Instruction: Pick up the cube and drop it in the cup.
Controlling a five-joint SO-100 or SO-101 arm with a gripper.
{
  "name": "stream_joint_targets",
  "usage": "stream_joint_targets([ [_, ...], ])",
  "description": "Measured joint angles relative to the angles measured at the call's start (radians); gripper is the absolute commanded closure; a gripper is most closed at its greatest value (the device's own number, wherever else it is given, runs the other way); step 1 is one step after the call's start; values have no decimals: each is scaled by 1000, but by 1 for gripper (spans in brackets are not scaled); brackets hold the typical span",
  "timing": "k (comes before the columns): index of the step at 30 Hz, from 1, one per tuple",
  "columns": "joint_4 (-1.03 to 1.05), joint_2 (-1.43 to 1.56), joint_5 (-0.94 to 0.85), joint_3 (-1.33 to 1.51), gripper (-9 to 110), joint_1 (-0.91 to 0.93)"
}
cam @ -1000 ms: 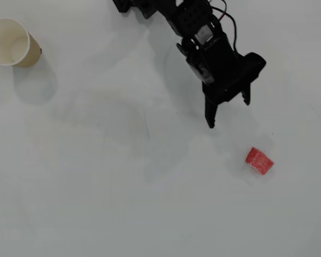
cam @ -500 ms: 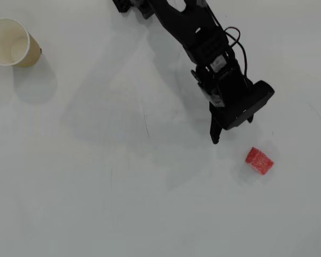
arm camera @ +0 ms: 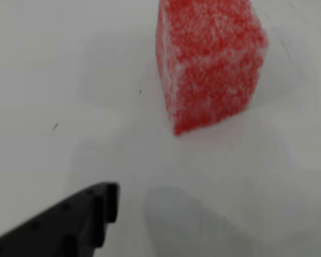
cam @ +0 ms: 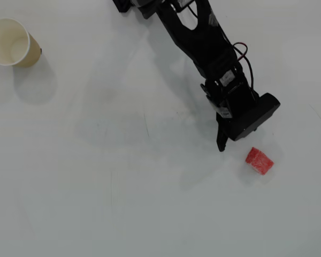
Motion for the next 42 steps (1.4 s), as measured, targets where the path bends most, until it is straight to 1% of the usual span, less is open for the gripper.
stream_joint_targets([
  [9,0,-112,0,-189,63,0],
  [23,12,-224,0,-370,63,21],
  [42,17,-298,0,-428,63,35],
])
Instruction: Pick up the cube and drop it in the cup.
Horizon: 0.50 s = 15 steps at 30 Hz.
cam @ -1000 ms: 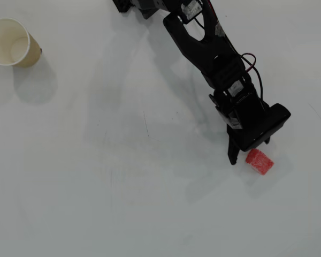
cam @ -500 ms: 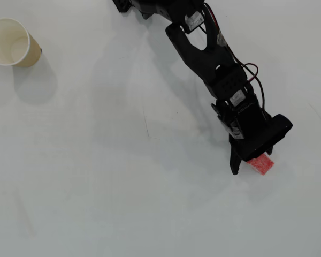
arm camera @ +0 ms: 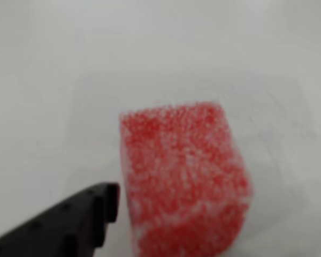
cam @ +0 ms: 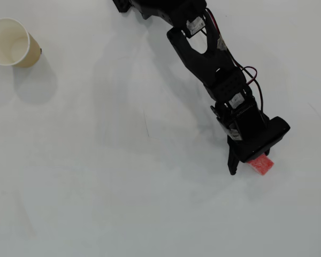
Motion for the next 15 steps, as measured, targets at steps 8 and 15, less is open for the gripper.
stream_joint_targets([
  [8,12,-43,0,-43,63,14],
  [15,34,-98,0,-114,63,11],
])
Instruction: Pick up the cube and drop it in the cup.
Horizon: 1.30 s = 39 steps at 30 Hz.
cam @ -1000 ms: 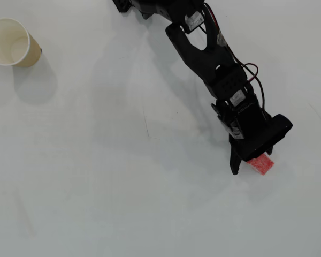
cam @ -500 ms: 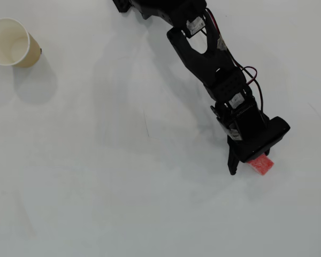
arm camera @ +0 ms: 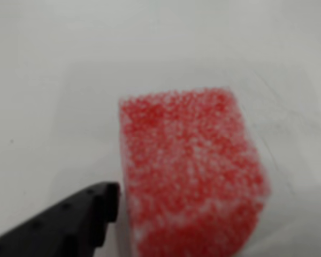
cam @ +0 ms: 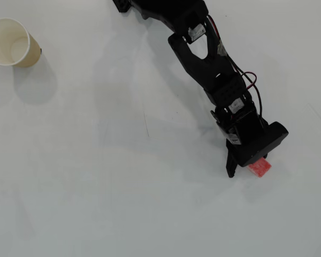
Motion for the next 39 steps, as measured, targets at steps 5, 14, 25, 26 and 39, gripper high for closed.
stream_joint_targets([
  [5,6,-11,0,-21,63,3],
  [14,14,-29,0,-34,63,23],
  [25,32,-29,0,-41,64,31],
  [26,32,-29,0,-41,64,31],
  [39,32,-29,0,-41,65,29],
])
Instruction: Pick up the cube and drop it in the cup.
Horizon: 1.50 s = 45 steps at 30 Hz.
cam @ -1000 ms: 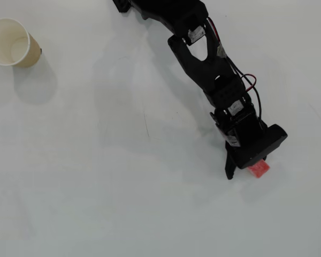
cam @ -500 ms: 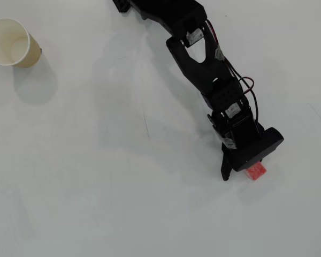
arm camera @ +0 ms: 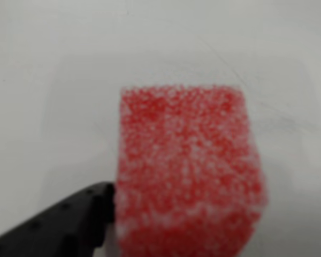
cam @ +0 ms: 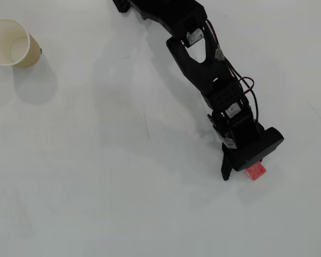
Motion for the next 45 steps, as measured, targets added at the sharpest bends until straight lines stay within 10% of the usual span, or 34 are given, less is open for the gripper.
stream_joint_targets([
  [19,0,0,0,-46,66,0],
  [33,0,0,0,-46,96,0],
  [45,0,0,0,-46,100,0],
])
